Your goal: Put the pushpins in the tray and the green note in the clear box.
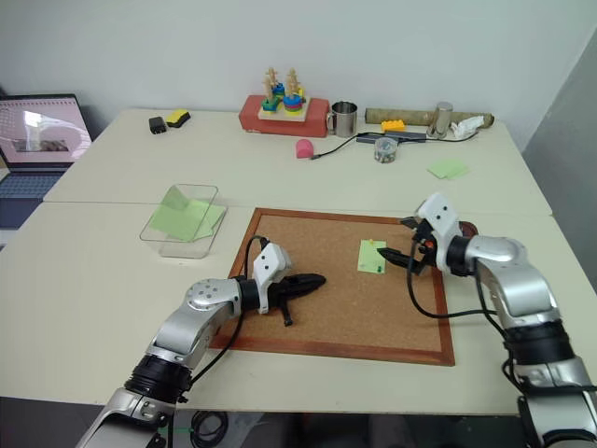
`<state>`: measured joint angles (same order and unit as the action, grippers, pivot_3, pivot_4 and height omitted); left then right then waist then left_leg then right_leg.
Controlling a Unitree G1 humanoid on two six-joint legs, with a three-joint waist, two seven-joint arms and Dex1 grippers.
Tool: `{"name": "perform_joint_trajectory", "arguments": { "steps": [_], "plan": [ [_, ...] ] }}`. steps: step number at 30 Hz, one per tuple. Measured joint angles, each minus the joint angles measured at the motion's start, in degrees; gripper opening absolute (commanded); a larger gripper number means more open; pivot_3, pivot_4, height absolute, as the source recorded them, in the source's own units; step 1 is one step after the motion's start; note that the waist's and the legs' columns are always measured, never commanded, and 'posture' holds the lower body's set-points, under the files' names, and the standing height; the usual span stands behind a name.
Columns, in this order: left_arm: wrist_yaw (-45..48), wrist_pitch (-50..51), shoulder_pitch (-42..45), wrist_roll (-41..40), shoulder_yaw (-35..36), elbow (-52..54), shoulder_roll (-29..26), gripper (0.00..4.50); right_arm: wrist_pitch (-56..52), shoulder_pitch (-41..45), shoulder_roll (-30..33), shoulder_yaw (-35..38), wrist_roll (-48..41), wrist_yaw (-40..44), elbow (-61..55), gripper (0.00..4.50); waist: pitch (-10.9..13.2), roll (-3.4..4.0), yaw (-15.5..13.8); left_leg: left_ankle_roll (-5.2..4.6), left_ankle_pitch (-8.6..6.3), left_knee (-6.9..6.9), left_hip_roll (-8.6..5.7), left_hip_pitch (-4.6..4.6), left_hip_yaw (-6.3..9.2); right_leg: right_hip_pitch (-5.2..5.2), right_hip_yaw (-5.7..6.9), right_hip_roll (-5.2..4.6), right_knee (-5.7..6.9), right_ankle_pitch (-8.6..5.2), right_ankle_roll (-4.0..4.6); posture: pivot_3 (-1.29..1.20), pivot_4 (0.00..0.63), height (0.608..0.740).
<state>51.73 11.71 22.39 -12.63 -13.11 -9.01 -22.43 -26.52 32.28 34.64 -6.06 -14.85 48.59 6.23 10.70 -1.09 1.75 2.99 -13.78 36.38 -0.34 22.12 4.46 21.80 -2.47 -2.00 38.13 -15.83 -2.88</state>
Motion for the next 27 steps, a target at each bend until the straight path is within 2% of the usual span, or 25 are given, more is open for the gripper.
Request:
{"name": "perform_joint_trajectory", "arguments": {
  "steps": [10, 14, 20, 23, 27],
  "plan": [
    [-0.2, -1.8, -0.1, 1.5, 0.0, -0.7, 0.1, 0.03, 12.7, 6.8, -6.1, -3.0, 5.5, 1.3, 19.7, 4.5, 0.0, 0.03, 0.1, 0.0, 0.0, 0.05, -0.01, -0.06, 0.01, -0.05, 0.0, -0.01, 0.06, 0.05, -0.05, 0.0, 0.15, 0.74],
    [-0.5, -1.9, -0.3, 1.6, 0.1, -0.5, 0.1, 0.0, 15.2, 7.4, -7.1, -2.7, 5.8, 2.0, 22.8, 3.9, 0.0, 0.04, 0.1, 0.0, 0.0, 0.06, -0.01, -0.07, 0.01, -0.05, 0.0, -0.01, 0.08, 0.05, -0.05, 0.0, 0.15, 0.74],
    [-1.3, -1.7, -0.7, 1.8, 0.1, 0.1, 0.1, 0.0, 17.4, 7.9, -8.7, -1.9, 5.9, 2.6, 25.8, 2.48, 0.0, 0.04, 0.1, 0.0, 0.0, 0.08, -0.01, -0.08, 0.0, -0.05, -0.01, -0.01, 0.1, 0.05, -0.05, 0.0, 0.15, 0.74],
    [-1.5, -1.5, -0.8, 1.8, 0.1, 0.2, 0.1, 0.0, 18.0, 8.0, -8.9, -1.8, 5.9, 2.8, 27.0, 1.97, 0.0, 0.04, 0.1, -0.01, 0.0, 0.08, -0.01, -0.09, 0.01, -0.05, -0.01, -0.01, 0.12, 0.05, -0.05, 0.0, 0.15, 0.74],
    [-2.0, -1.1, -1.0, 1.8, 0.1, 0.5, 0.1, 0.0, 18.6, 8.2, -9.1, -1.8, 6.1, 3.3, 28.0, 1.04, 0.0, 0.04, 0.1, -0.01, 0.0, 0.08, -0.01, -0.09, 0.0, -0.05, -0.01, -0.01, 0.13, 0.05, -0.05, 0.0, 0.15, 0.74]
  ]
}}
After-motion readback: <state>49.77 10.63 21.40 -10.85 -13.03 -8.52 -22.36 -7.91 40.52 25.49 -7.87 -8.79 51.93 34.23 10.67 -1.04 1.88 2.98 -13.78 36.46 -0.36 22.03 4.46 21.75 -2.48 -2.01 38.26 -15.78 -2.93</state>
